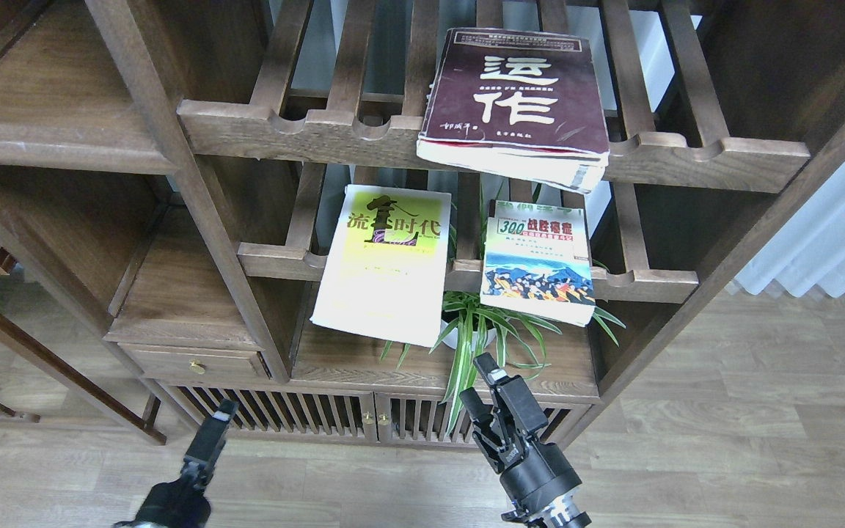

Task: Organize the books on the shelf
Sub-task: 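Raise the right gripper toward the colourful landscape-cover book on the middle shelf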

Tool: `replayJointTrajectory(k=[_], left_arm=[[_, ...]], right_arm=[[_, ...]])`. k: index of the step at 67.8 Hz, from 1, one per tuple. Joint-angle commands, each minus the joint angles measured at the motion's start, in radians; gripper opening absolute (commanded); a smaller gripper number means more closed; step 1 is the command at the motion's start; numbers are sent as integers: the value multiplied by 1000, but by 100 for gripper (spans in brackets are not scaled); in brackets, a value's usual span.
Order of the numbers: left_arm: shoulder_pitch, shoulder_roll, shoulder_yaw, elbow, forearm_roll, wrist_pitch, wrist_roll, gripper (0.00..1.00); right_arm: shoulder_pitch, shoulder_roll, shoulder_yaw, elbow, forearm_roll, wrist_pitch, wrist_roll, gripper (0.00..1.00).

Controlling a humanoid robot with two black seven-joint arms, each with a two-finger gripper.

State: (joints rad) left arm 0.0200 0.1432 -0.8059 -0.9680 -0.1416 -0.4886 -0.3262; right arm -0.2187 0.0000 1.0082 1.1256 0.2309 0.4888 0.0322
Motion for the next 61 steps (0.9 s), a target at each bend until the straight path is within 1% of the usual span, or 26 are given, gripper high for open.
replayJointTrajectory(k=[1,11,26,37,51,56,61], left_arm=[[-2,1,-1,0,-1,0,6,100],[6,3,-1,-5,-3,0,6,100],[38,36,-18,-9,-10,0,10,100],[44,38,-18,-9,-10,0,10,100],[52,59,-36,-8,-16,0,7,100],[66,67,-47,-5,-16,0,7,100],[74,75,-70,-5,-18,0,6,100]], right_arm=[[-7,-9,-5,-38,-1,0,-2,100],[-4,-17,-16,-70,-2,0,-6,100],[-7,-41,-17,-72,-2,0,-8,100],[28,-32,-7,-64,2,0,5,100],[56,-34,0,-63,4,0,5,100],[56,-32,0,-41,5,0,6,100],[55,-31,0,19,4,0,5,100]])
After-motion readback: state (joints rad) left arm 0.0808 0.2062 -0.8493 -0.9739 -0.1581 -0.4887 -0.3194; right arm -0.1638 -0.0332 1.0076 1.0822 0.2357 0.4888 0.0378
